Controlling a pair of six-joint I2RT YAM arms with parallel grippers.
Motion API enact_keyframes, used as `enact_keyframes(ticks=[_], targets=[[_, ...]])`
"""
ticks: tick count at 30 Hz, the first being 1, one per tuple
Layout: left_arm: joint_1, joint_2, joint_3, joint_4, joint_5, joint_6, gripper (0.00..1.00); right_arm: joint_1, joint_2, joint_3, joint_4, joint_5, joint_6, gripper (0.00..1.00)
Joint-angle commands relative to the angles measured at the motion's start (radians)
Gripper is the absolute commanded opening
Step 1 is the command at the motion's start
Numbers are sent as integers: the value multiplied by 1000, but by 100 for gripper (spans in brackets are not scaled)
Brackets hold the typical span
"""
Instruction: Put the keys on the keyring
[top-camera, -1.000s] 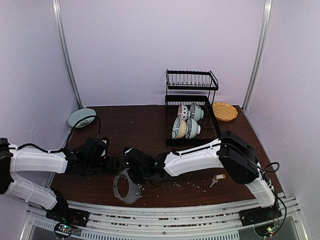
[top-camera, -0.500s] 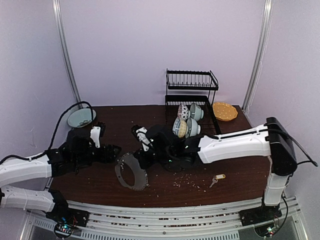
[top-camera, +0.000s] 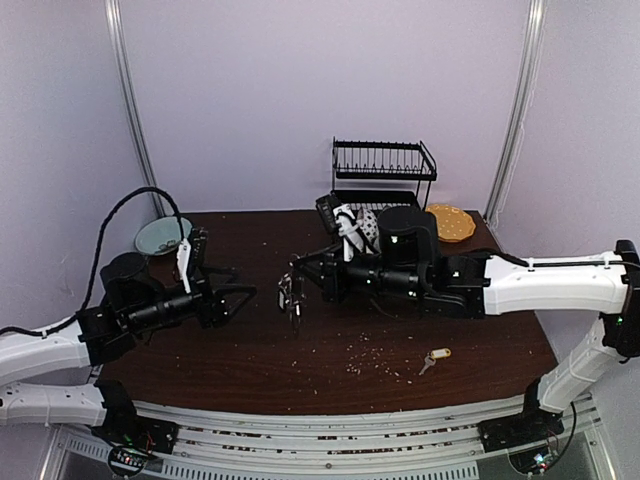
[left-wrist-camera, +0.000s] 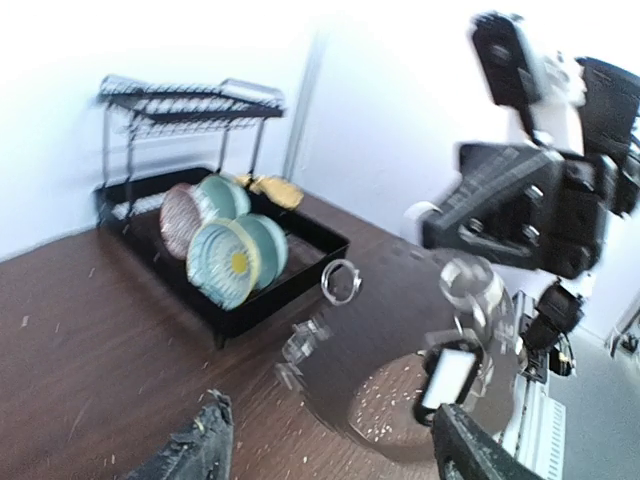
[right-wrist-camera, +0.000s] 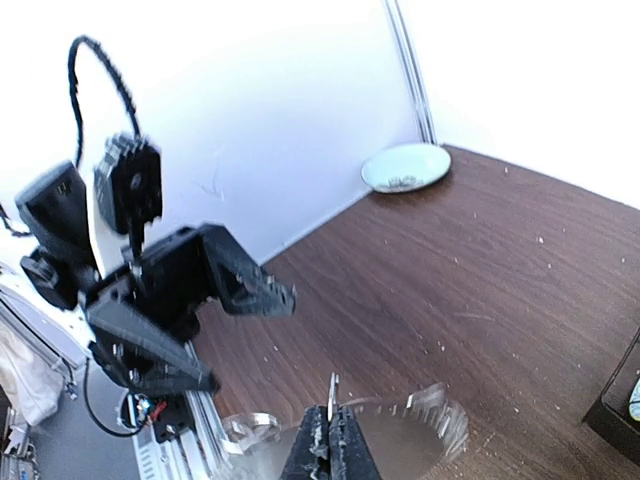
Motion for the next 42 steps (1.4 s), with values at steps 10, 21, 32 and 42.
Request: enact_keyframes(ticks=[10, 21, 32, 42], targets=[[-299, 90, -22, 341, -244, 203, 78, 14, -90, -63, 197, 243, 168, 0], [-356, 345, 10, 494, -437, 200, 73, 36, -101, -92, 283, 392, 212, 0], [-434, 504, 18, 749, -553, 285, 78, 65, -94, -87, 319, 398, 216, 0], [-434, 563, 53, 835, -668, 337, 37, 81, -91, -85, 342, 382, 208, 0]])
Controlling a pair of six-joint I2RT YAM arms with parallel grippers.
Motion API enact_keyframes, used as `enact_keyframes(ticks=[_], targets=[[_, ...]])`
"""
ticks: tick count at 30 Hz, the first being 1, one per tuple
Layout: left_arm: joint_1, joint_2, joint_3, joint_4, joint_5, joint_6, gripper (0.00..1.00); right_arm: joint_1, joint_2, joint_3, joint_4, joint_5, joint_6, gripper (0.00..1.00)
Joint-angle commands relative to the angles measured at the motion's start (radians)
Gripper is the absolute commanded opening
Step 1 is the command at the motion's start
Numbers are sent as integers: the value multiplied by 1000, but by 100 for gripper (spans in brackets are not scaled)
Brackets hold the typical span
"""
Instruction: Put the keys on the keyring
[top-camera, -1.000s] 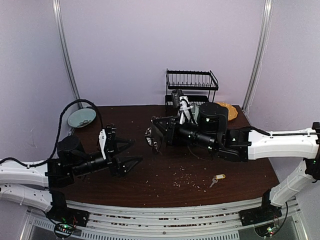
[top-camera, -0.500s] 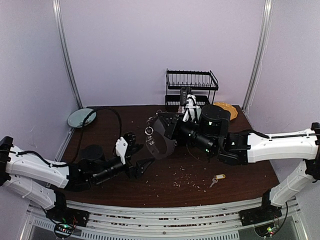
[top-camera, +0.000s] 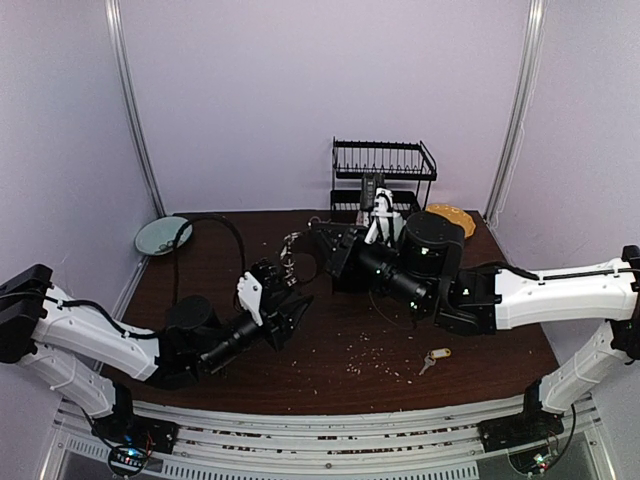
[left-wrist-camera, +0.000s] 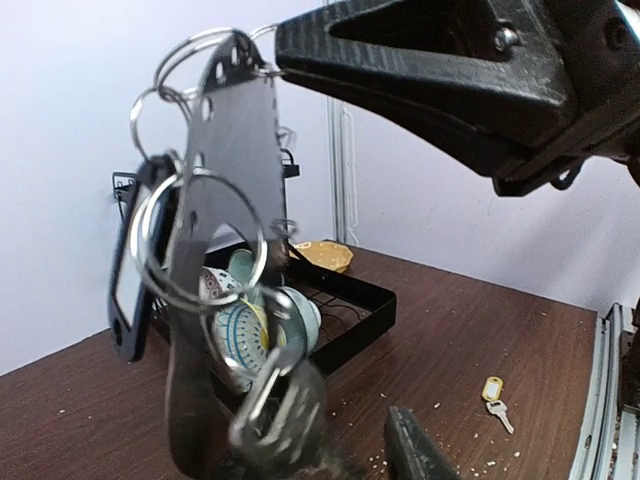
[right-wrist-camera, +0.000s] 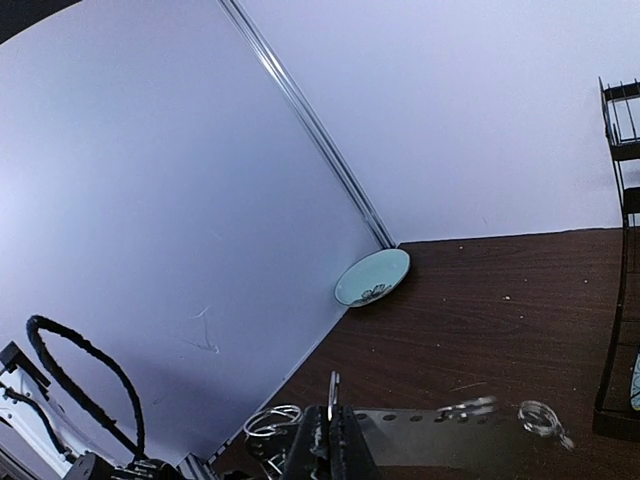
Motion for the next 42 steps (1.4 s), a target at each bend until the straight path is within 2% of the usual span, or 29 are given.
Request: enact_keyframes(ticks=[1, 4, 7, 10, 14, 17, 22, 24, 31, 33, 35, 36, 39, 42], targets=[[0, -4, 30, 106, -66, 35, 36, 14, -23, 4, 59, 3, -5, 0], [0, -10, 28, 89, -64, 31, 35, 14, -24, 1, 67, -6, -7, 0], [0, -49, -19, 92, -45, 27, 39, 14, -32, 0, 65, -5, -11, 0], [0, -125, -90, 77, -23, 43, 41, 13, -43, -3, 60, 1, -21, 0], [2, -244, -150, -24, -38, 63, 46, 14, -49, -4, 59, -5, -29, 0], [8, -306, -182, -48, -14, 73, 52, 14, -50, -7, 64, -5, -29, 0], [19, -257, -83, -124, 9, 100, 65, 14, -47, -8, 69, -9, -22, 0], [20, -223, -46, -146, 1, 95, 62, 14, -48, -8, 69, -12, -22, 0], [19, -177, -47, -68, 49, 90, 48, 16, -55, -14, 70, -18, -21, 0], [19, -149, -29, -74, 18, 96, 40, 16, -55, -15, 78, -25, -17, 0], [19, -124, -13, -66, -22, 105, 26, 16, -54, -16, 83, -33, -17, 0], [19, -118, -8, -58, -32, 117, 23, 17, -53, -14, 81, -35, -18, 0], [21, -102, 7, -39, -60, 142, 22, 18, -57, -14, 82, -36, -19, 0], [20, -79, 32, -46, -77, 148, 29, 22, -55, -14, 82, -37, -21, 0]])
